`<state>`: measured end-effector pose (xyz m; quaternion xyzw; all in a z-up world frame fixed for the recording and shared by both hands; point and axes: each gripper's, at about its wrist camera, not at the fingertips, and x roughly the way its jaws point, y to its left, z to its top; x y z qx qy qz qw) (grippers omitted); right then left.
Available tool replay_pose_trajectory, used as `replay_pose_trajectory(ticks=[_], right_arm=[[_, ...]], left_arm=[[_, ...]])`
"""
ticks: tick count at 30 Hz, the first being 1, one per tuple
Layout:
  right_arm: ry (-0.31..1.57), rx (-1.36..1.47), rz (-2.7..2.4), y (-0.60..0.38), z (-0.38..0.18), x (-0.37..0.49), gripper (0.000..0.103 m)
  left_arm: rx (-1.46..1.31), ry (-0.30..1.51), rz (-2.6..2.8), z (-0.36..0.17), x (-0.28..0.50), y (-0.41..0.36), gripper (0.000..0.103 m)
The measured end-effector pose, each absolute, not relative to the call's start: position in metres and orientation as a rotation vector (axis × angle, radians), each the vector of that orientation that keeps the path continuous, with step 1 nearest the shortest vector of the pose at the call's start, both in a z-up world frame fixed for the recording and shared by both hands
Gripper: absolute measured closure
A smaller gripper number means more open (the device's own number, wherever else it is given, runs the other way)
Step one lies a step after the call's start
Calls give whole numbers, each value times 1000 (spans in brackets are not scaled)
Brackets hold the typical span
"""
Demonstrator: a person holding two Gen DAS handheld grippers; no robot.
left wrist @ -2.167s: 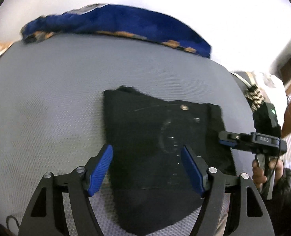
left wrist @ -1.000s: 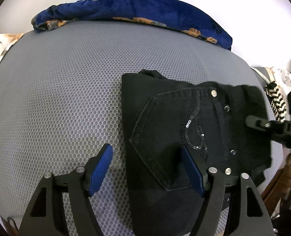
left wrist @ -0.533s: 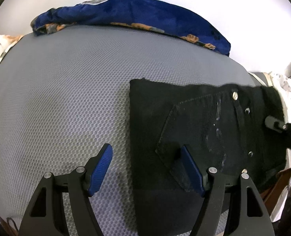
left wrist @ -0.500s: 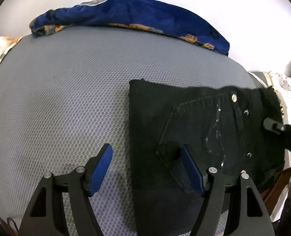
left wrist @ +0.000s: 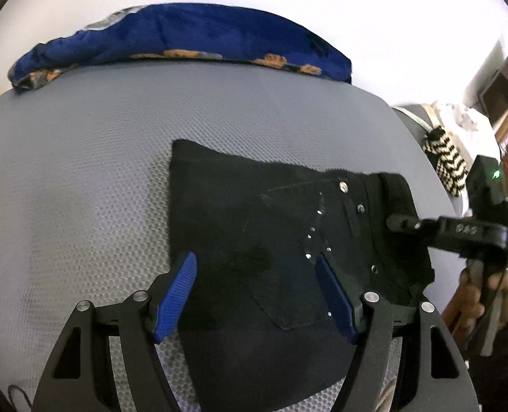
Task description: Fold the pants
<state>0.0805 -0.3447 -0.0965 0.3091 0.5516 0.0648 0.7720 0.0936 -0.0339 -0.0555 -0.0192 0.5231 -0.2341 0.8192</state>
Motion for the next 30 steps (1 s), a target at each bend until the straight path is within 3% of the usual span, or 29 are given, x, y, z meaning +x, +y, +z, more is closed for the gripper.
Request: replay_pose_trajectory(ticks=[8, 9, 10, 13, 19, 30], right_arm=[[1224, 653, 178, -347, -73, 41, 77], [1241, 651, 185, -345, -75, 37, 79], [1245, 643, 180, -340, -75, 34, 91], [1222, 616, 181, -336, -69, 26, 97], [1182, 592, 186, -334, -41, 7, 98], [1285, 569, 129, -335, -88, 6, 95]], left_arm=[[-55, 1182, -614, -73, 85, -49, 31], [-58, 1192, -625, -76, 83, -51, 31], [-59, 1205, -632, -80, 80, -52, 31], [-22, 1219, -637, -88, 72, -56, 31], [16, 1225, -679, -79, 56, -55, 31], [126, 1216, -656, -89, 35, -59, 29]])
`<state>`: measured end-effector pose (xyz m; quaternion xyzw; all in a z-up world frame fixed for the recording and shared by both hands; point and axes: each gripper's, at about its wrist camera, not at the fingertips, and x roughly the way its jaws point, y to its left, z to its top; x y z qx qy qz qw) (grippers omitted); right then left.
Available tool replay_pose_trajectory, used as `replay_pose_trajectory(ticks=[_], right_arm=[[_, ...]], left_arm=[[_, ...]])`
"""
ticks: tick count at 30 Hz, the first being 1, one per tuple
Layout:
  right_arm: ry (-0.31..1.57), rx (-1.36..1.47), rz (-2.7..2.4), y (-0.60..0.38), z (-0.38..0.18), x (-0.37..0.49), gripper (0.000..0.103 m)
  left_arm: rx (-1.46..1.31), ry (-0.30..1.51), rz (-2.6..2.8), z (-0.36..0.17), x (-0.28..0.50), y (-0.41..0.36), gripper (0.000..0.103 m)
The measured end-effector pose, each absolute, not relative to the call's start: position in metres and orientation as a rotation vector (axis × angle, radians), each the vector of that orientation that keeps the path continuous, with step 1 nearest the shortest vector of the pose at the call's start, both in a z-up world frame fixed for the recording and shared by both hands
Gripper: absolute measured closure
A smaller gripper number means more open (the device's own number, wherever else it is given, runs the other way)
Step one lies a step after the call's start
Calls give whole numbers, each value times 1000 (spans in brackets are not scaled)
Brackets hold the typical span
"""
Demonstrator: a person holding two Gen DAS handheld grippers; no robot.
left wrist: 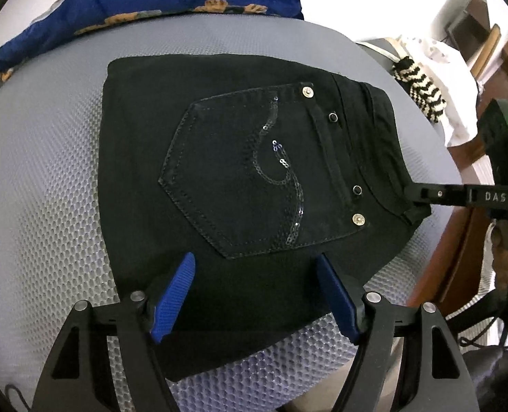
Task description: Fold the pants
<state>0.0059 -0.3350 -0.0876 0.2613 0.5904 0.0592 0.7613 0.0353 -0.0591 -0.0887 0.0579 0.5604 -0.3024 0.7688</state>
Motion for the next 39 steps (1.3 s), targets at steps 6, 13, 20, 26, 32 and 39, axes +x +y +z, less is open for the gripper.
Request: replay_pose_trajectory(ticks=[6, 13, 20, 26, 32, 39], right_arm=[[1282, 585, 121, -344, -89, 6, 89], [1283, 544, 119, -346, -84, 14, 79], [1277, 516, 120, -348, -77, 22, 68], [1266, 497, 140, -351, -77, 35, 55], [1274, 519, 165, -356, -88, 45, 55], [1260, 684, 271, -375, -111, 55, 54]], left_arm=[[155, 1203, -628, -88, 34, -63, 29], [210, 1172, -583, -83, 31, -68, 29], [243, 1089, -533, -65, 34, -60, 29], [144, 1079, -492, -56, 59, -29, 29], [-81, 1161, -502, -66, 90, 9, 29], [-232, 1282, -541, -93, 107, 24, 29]])
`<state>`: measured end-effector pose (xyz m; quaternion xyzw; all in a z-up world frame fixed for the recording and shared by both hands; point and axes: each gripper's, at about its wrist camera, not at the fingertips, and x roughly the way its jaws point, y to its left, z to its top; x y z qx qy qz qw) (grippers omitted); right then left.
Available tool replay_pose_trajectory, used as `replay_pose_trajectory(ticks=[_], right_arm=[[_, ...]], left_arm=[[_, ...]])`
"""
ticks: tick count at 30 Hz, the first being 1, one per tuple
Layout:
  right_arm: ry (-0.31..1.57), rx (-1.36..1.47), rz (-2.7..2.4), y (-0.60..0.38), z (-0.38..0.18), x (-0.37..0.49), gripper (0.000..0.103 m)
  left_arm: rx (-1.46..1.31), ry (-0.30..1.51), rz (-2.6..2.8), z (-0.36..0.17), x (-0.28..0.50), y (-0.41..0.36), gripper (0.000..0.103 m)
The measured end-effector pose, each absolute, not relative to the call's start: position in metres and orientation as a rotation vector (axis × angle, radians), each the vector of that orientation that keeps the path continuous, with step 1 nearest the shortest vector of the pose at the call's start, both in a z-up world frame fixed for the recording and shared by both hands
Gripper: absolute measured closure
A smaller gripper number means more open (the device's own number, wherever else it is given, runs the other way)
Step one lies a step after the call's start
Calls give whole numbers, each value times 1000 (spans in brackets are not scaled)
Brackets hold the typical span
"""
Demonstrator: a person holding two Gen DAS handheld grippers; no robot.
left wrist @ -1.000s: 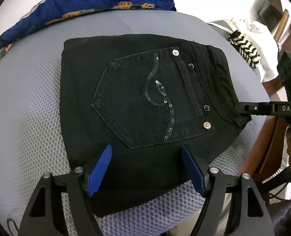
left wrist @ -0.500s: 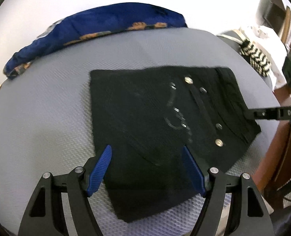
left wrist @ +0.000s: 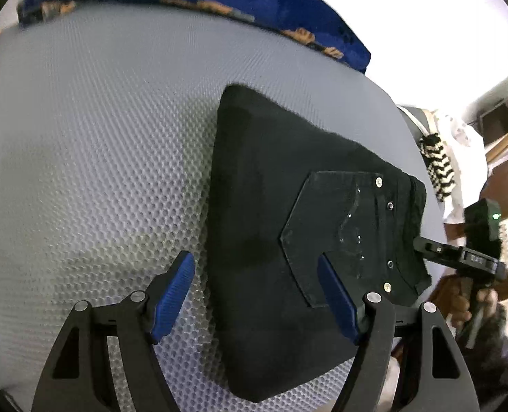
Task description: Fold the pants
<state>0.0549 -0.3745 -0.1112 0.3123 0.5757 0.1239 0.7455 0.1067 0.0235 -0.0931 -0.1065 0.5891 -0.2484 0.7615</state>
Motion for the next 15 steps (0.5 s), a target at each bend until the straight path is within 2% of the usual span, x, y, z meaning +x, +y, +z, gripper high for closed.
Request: replay_pose_trajectory(ticks=[11, 15], right_arm=[[1220, 795, 442, -398, -134, 62, 56], [1236, 815, 508, -392, -142, 75, 65]], left_arm=[[-304, 1331, -598, -110, 121, 17, 30], [-269, 1306, -617, -110, 128, 5, 30]])
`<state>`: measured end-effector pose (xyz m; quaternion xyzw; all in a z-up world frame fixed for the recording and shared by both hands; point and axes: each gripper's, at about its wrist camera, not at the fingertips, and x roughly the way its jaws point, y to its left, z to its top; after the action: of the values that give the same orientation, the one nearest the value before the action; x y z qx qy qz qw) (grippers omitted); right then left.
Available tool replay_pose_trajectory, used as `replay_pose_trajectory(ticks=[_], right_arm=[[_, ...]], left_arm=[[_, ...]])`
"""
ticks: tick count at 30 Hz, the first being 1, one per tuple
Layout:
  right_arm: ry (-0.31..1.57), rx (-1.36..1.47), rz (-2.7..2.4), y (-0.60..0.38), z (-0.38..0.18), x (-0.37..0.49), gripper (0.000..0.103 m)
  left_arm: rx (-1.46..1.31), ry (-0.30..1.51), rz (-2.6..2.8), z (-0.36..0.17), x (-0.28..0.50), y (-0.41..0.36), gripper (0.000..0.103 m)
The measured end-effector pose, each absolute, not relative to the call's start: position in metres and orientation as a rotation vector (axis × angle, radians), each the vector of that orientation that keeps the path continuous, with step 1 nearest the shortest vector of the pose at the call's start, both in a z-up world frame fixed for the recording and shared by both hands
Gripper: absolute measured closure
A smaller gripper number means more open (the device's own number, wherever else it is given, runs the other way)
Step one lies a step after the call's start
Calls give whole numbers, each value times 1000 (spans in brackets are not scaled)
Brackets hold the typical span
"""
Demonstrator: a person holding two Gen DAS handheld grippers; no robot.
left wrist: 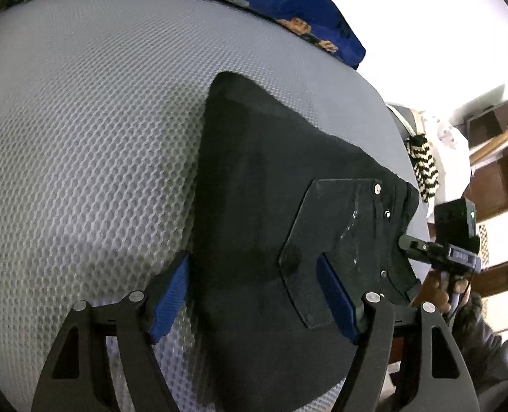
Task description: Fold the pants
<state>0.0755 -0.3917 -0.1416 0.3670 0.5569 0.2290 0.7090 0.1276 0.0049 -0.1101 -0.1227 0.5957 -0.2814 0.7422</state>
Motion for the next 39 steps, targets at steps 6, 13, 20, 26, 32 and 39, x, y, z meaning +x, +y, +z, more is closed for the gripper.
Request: replay_pose_trajectory(ticks=[6, 13, 20, 26, 32, 39], right_arm=[[1237, 908, 571, -393, -155, 83, 72], [1190, 876, 513, -375, -139, 80, 75], [1161, 807, 456, -360, -103, 77, 81], [1154, 793, 456, -339, -91, 98, 82], [1145, 794, 486, -318, -92, 139, 82], [1151, 759, 495, -294, -91, 201, 82]], left_arm=[[-185, 1245, -624, -111, 132, -19, 30], [-155, 1218, -539, -111, 136, -30, 62], [-125, 1169, -524, -90, 133, -32, 85], [-148, 1148, -498, -76, 145, -12, 85], [-159, 1112, -453, -63, 177, 8, 85], [-137, 1089, -404, -61, 225, 22, 85]])
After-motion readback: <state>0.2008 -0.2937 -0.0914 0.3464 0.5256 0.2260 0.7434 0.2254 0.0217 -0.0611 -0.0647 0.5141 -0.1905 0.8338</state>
